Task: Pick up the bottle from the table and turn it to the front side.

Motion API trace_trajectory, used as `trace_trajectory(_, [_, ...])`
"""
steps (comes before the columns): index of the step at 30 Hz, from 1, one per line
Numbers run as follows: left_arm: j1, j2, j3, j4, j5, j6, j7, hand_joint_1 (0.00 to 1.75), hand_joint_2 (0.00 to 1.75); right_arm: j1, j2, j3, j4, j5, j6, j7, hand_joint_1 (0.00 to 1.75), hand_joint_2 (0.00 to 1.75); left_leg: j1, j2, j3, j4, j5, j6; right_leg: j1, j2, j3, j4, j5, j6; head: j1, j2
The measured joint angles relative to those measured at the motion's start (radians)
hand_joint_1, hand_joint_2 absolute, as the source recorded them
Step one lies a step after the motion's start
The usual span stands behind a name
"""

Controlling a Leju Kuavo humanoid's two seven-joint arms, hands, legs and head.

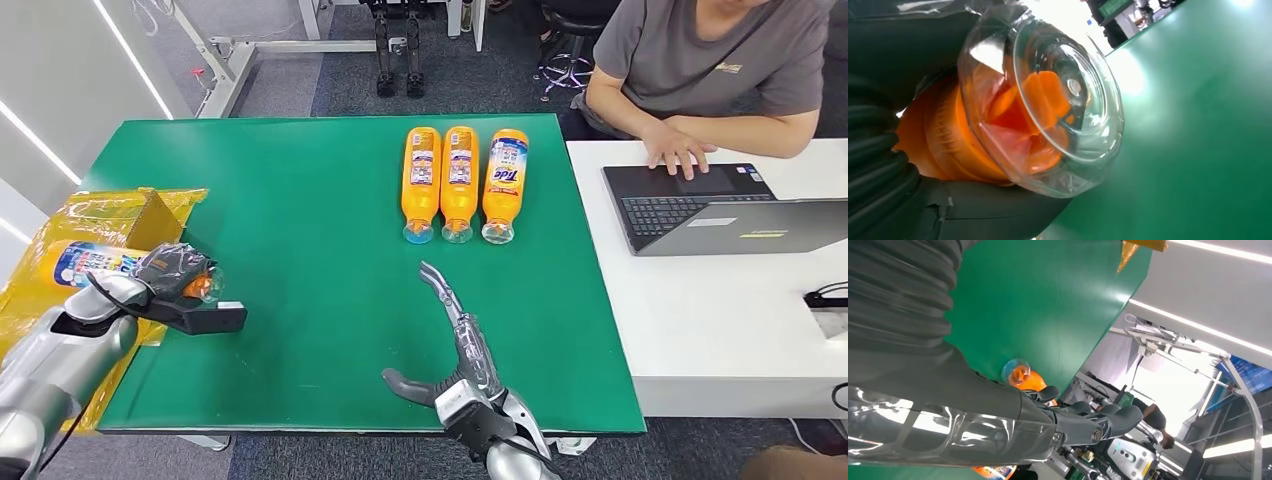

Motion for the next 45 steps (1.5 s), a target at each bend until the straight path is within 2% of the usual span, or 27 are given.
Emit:
trace_trajectory(7, [-0.050,-0.003,-0.079,0.067,-0.036,0.001,-0.012,1.75,1.75,-0.002,0.004,0.000,0.009,0.000,0.000,-0.006,0.00,1.75,0.000,-0.001,0.000,0.000,0.000,0.000,0.000,-0.001,0.000,0.000,0.000,0.000,0.000,0.000])
trace_trajectory(13, [-0.102,-0.038,-0.126,0.129,-0.038,-0.031,-0.025,1.75,1.75,-0.014,0.011,-0.001,0.021,-0.004,-0.003,-0.008,0.00,1.75,0.000,-0.005,-0.001,0.000,0.002,0.000,0.000,-0.006,0.001,0.000,0.000,0.000,0.000,0.000])
trace_trajectory(24, [-0.127,-0.078,-0.155,0.182,-0.019,-0.062,-0.047,1.75,1.75,-0.025,0.012,-0.001,0.041,-0.011,-0.017,-0.008,0.00,1.75,0.000,-0.009,-0.001,0.000,0.005,0.000,0.000,-0.010,0.002,0.000,0.001,0.000,0.000,0.000])
trace_trajectory(30, [-0.129,-0.102,-0.157,0.205,0.036,-0.143,-0.057,1.75,1.75,-0.029,0.012,-0.001,0.044,-0.013,-0.024,-0.012,0.00,1.75,0.000,-0.008,-0.001,0.000,0.005,0.000,0.000,-0.009,0.002,0.000,0.002,0.000,0.000,0.000])
trace_trajectory(38, [-0.127,-0.120,-0.157,0.240,0.079,-0.272,0.013,1.75,1.75,-0.030,0.012,-0.006,0.045,-0.015,-0.039,-0.017,0.00,1.75,0.000,-0.006,-0.001,0.000,0.005,0.000,0.000,-0.006,0.001,0.000,0.002,-0.001,0.000,0.000])
trace_trajectory(45, [-0.129,-0.122,-0.157,0.255,0.091,-0.279,0.066,1.75,1.75,-0.041,0.013,-0.008,0.062,-0.014,-0.040,-0.027,0.00,1.75,0.000,-0.006,-0.001,0.000,0.005,0.000,0.000,-0.006,0.001,0.000,0.002,-0.001,0.000,0.000])
